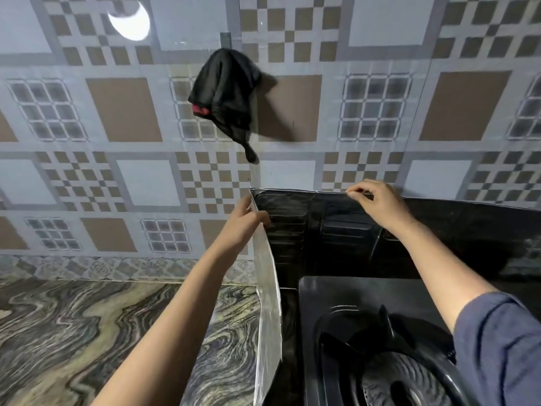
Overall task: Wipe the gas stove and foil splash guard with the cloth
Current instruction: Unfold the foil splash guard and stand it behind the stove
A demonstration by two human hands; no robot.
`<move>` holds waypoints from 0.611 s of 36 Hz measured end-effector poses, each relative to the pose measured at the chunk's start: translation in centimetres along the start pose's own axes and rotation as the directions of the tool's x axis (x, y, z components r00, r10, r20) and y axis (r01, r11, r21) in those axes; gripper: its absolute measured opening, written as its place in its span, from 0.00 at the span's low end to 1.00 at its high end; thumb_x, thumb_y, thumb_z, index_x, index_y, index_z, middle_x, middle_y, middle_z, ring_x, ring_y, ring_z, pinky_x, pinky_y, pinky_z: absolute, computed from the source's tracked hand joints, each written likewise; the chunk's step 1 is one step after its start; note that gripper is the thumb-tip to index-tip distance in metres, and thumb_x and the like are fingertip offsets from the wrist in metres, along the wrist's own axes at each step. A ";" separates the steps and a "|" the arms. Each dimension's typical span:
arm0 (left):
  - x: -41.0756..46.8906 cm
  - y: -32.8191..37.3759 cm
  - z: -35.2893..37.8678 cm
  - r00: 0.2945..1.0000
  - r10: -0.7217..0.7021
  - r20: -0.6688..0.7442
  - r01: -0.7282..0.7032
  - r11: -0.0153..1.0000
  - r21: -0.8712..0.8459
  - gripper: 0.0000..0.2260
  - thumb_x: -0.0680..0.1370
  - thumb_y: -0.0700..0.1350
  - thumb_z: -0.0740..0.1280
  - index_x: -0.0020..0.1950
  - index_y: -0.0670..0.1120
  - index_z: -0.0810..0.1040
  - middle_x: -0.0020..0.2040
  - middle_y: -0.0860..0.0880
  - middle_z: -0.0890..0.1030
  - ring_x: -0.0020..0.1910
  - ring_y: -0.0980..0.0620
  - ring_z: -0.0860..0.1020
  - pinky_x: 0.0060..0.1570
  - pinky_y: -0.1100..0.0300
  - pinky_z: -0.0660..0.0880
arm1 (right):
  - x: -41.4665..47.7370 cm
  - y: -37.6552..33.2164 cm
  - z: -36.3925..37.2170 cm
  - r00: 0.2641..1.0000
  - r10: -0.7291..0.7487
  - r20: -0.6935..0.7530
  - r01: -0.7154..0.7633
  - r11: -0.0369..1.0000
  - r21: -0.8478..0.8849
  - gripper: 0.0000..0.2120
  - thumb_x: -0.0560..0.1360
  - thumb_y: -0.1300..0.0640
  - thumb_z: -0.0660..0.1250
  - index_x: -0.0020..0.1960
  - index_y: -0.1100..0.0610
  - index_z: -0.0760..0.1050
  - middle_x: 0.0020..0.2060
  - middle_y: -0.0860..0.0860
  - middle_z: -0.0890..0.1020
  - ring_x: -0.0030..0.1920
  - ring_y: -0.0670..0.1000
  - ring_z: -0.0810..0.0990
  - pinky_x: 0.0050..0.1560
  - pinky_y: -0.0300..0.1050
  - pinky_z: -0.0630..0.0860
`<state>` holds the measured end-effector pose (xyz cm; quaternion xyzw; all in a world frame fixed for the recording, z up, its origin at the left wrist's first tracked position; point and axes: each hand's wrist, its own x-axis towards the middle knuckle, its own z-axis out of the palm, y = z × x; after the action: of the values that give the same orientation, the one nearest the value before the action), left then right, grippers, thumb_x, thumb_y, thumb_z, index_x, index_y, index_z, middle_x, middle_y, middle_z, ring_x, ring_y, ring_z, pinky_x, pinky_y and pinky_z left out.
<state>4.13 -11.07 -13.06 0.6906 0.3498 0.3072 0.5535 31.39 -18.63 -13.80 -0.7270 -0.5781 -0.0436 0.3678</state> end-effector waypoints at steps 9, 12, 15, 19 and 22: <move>1.0 -1.6 0.8 0.997 0.064 0.031 -0.060 0.992 -0.114 0.27 0.76 0.35 0.57 0.73 0.53 0.62 0.65 0.57 0.73 0.57 0.66 0.71 0.53 0.67 0.64 | 0.8 -0.8 2.8 0.974 -0.194 -0.114 0.186 0.979 -0.082 0.12 0.76 0.65 0.63 0.55 0.57 0.80 0.49 0.53 0.82 0.51 0.55 0.78 0.52 0.48 0.74; 1.1 -1.9 0.9 0.995 0.087 0.046 -0.081 0.988 -0.128 0.26 0.76 0.34 0.56 0.72 0.52 0.64 0.67 0.54 0.73 0.61 0.63 0.72 0.54 0.68 0.66 | 0.9 -0.3 3.3 0.964 -0.188 -0.189 0.180 0.982 -0.057 0.13 0.75 0.68 0.62 0.53 0.57 0.81 0.47 0.54 0.82 0.48 0.55 0.78 0.50 0.49 0.76; 1.2 -2.0 1.2 0.992 0.099 0.081 -0.088 0.988 -0.130 0.25 0.75 0.35 0.57 0.71 0.53 0.66 0.66 0.54 0.74 0.64 0.59 0.71 0.60 0.62 0.66 | 1.1 0.5 2.7 0.960 -0.141 -0.244 0.126 0.989 -0.076 0.13 0.74 0.68 0.62 0.51 0.56 0.82 0.46 0.54 0.83 0.47 0.55 0.79 0.49 0.45 0.76; 1.2 -1.4 2.3 0.986 0.097 0.138 -0.086 0.993 -0.082 0.24 0.72 0.40 0.59 0.66 0.55 0.71 0.66 0.56 0.74 0.67 0.56 0.70 0.68 0.56 0.64 | 0.9 1.9 1.4 0.950 -0.069 -0.303 0.037 0.993 -0.109 0.12 0.74 0.66 0.64 0.50 0.56 0.83 0.46 0.54 0.83 0.47 0.56 0.79 0.49 0.47 0.76; 1.8 -1.4 3.7 0.984 0.119 0.136 -0.103 0.987 -0.124 0.20 0.77 0.35 0.55 0.61 0.56 0.71 0.56 0.65 0.74 0.57 0.67 0.71 0.61 0.71 0.66 | 0.4 3.0 0.6 0.929 0.026 -0.368 -0.077 0.989 -0.125 0.11 0.74 0.65 0.65 0.50 0.54 0.82 0.47 0.54 0.82 0.47 0.56 0.78 0.46 0.46 0.75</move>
<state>7.96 -11.47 -15.11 0.6957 0.2517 0.3073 0.5985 33.91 -18.17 -15.49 -0.7448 -0.4759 -0.2080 0.4190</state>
